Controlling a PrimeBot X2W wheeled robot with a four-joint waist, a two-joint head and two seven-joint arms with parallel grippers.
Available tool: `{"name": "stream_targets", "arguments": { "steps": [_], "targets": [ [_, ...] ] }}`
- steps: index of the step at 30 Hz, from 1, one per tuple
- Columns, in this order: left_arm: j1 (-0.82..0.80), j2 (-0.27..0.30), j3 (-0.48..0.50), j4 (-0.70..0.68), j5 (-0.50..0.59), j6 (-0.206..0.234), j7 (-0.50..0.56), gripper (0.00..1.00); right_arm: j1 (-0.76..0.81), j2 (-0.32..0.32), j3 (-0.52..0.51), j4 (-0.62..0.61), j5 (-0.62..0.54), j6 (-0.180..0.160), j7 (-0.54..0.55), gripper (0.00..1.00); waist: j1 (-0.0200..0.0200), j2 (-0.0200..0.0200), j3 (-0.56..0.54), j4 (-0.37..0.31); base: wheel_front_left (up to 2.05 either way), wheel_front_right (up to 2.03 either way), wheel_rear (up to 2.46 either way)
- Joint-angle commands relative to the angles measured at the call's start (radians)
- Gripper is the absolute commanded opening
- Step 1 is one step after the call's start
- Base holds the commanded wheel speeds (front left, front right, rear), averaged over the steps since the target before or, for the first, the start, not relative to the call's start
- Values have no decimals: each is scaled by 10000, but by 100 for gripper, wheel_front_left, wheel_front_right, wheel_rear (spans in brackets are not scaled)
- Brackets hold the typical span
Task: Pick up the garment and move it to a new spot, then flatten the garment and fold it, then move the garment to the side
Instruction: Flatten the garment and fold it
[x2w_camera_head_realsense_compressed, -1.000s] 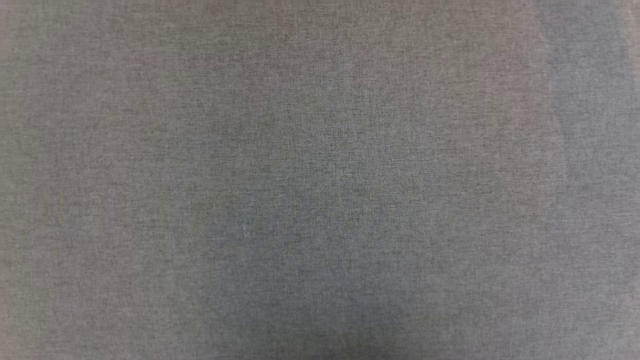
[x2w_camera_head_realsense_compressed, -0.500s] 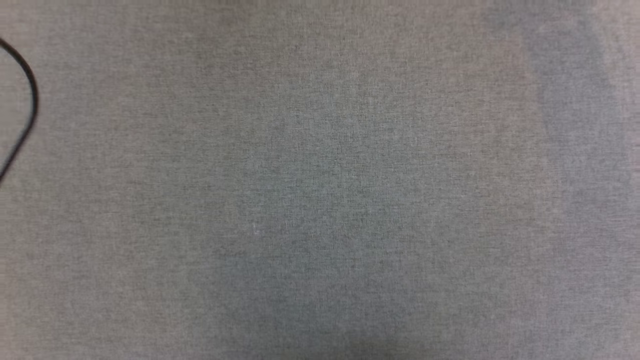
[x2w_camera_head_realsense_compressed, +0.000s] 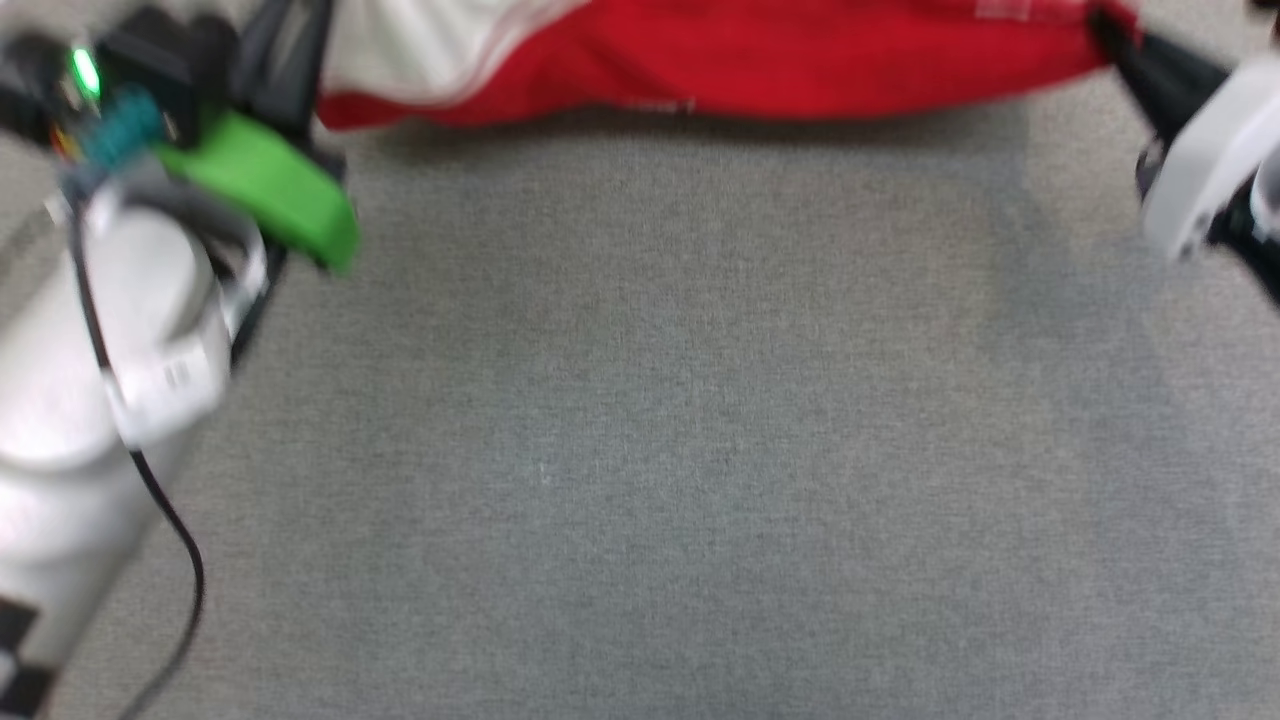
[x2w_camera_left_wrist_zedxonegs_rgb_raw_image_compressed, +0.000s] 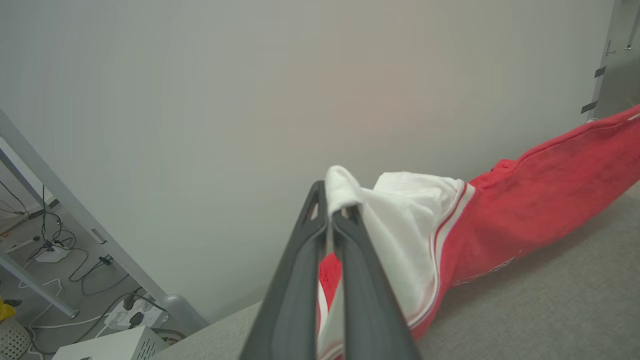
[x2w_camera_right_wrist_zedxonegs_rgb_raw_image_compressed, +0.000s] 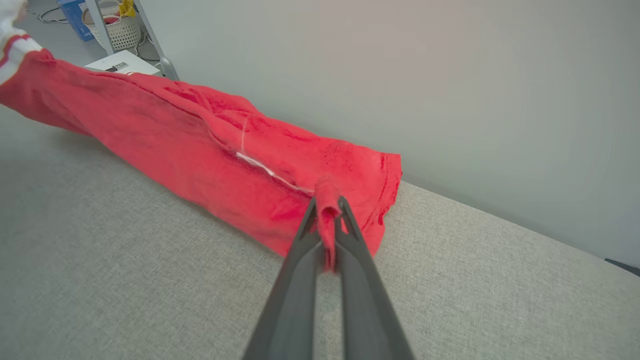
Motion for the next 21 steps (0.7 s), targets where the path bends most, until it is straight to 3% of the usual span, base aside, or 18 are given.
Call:
{"name": "stream_targets", "arguments": {
  "steps": [1,6,15,21],
  "targets": [
    [797,90,-36,-294,-197,197,-57,0,544,-169,176,-182,198,-6,-138,0,1,-1,-821,169,0,0,0],
    [3352,280,-190,-1233,-732,988,-58,0,2263,-698,795,-930,768,-6,-365,0,1,-1,-1605,259,0,0,0],
    [6883,574,-594,-2167,-1884,1892,128,0,4506,-1453,1443,-1617,1313,-6,-532,0,1,-1,-2698,315,0,0,0],
    [8598,527,-832,-2621,-2793,2062,303,0,5777,-1724,1542,-1788,1581,-6,-777,0,1,-1,-3231,335,0,0,0]
  ]
}}
